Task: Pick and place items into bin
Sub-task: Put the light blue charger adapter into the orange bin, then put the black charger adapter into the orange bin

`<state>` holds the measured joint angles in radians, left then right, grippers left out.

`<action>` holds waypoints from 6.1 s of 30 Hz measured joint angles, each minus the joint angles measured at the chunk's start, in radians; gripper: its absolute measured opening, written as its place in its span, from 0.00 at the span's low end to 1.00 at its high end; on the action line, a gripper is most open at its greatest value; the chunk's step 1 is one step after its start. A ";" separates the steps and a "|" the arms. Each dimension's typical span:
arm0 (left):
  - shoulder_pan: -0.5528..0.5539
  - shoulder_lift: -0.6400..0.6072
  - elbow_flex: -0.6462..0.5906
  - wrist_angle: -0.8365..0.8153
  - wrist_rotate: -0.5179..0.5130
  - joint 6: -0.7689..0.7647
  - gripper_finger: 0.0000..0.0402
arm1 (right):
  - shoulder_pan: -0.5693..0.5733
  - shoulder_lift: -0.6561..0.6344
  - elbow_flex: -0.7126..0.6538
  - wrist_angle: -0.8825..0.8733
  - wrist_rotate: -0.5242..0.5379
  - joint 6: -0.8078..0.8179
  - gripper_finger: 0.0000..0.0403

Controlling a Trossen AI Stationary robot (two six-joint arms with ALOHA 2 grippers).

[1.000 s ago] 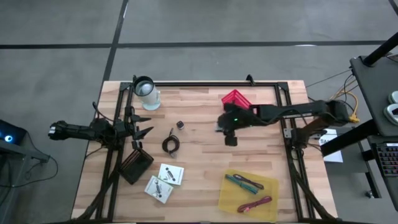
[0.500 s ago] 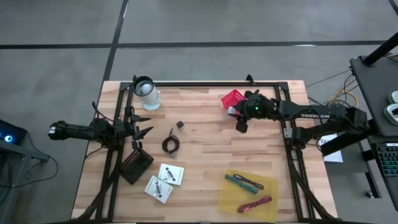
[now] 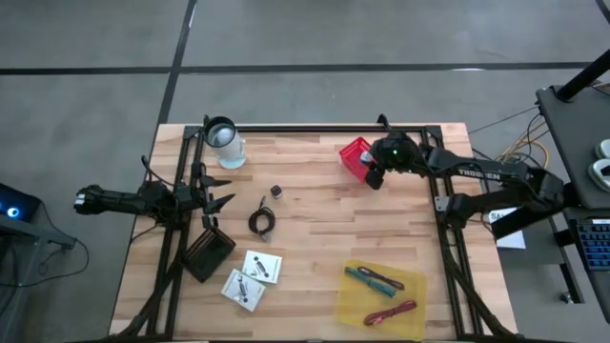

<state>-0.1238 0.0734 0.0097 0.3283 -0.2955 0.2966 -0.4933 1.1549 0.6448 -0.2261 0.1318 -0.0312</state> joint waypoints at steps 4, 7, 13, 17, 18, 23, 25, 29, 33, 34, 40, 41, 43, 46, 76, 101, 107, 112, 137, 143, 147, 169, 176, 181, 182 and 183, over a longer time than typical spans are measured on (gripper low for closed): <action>0.000 0.000 0.000 0.000 0.000 0.000 0.40 | -0.043 0.000 -0.015 0.001 0.000 0.038 0.35; 0.000 0.000 0.000 0.000 0.000 0.000 0.40 | -0.063 0.000 -0.026 -0.001 0.000 0.057 0.35; 0.000 0.000 0.000 0.000 0.000 0.000 0.40 | -0.094 0.000 -0.055 0.003 0.001 0.105 0.35; 0.000 0.000 0.000 0.000 0.000 0.000 0.40 | -0.112 0.000 -0.089 0.044 0.000 0.135 0.35; 0.000 0.000 0.000 0.000 0.000 0.000 0.40 | -0.116 0.000 -0.097 0.056 0.001 0.137 0.35; 0.000 0.000 0.000 0.000 0.000 0.000 0.40 | -0.121 0.000 -0.126 0.089 0.001 0.137 0.35; 0.000 0.000 0.000 0.000 0.000 0.000 0.40 | -0.121 0.000 -0.133 0.092 0.001 0.138 0.35; 0.000 0.000 0.000 0.000 0.000 0.000 0.40 | -0.121 0.001 -0.149 0.110 0.000 0.161 0.35; 0.000 0.000 0.000 0.000 0.000 0.000 0.40 | -0.121 0.001 -0.159 0.113 0.001 0.175 0.35; 0.000 0.000 0.000 0.000 0.000 0.000 0.40 | -0.121 0.001 -0.159 0.113 0.002 0.182 0.35; 0.000 0.000 0.000 0.000 0.000 0.000 0.40 | -0.120 0.001 -0.159 0.117 0.040 0.235 0.35; 0.000 0.000 0.000 0.000 0.000 0.000 0.40 | -0.120 0.002 -0.160 0.121 0.051 0.247 0.35; 0.000 0.000 0.000 0.000 0.000 0.000 0.40 | -0.120 0.009 -0.163 0.145 0.054 0.265 0.35; 0.000 0.000 0.000 0.000 0.000 0.000 0.40 | -0.120 0.031 -0.164 0.170 0.054 0.264 0.35; 0.000 0.000 0.000 0.000 0.000 0.000 0.40 | -0.120 0.209 -0.162 0.240 0.054 0.256 0.36; 0.000 0.000 0.000 0.000 0.000 0.000 0.40 | -0.092 0.096 -0.164 0.369 0.003 0.134 0.50; 0.000 0.000 0.000 -0.002 0.000 0.000 0.40 | -0.037 0.088 -0.173 0.490 -0.235 0.060 0.50; 0.000 0.000 0.000 -0.002 0.000 0.000 0.40 | 0.023 0.085 -0.211 0.580 -0.237 0.071 0.50; 0.000 0.000 0.000 0.001 0.000 -0.001 0.40 | 0.341 -0.301 -0.631 1.075 -0.003 0.029 0.50; 0.000 0.000 0.000 0.003 0.000 -0.001 0.40 | 0.341 -0.415 -0.636 1.090 -0.074 -0.070 0.50; 0.000 0.000 0.000 -0.001 0.000 -0.001 0.40 | 0.341 -0.427 -0.636 1.157 -0.077 -0.141 0.50; 0.000 0.100 0.000 0.132 0.000 0.007 0.40 | 0.338 -0.413 -0.635 1.340 -0.077 -0.275 0.50; 0.000 0.168 0.002 0.182 0.000 0.024 0.44 | 0.338 -0.412 -0.626 1.340 -0.077 -0.295 0.50; 0.000 0.246 0.005 0.308 0.000 -0.060 0.58 | 0.338 -0.412 -0.625 1.336 -0.077 -0.316 0.50; 0.000 0.264 0.005 0.332 0.000 -0.097 0.60 | 0.338 -0.412 -0.624 1.332 -0.077 -0.321 0.50; 0.000 0.284 0.006 0.355 0.002 -0.132 0.62 | 0.338 -0.412 -0.624 1.329 -0.077 -0.324 0.50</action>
<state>-0.1236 0.3570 0.0159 0.6834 -0.2938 0.1648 -0.1555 0.7428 0.0204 1.1026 0.0550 -0.3556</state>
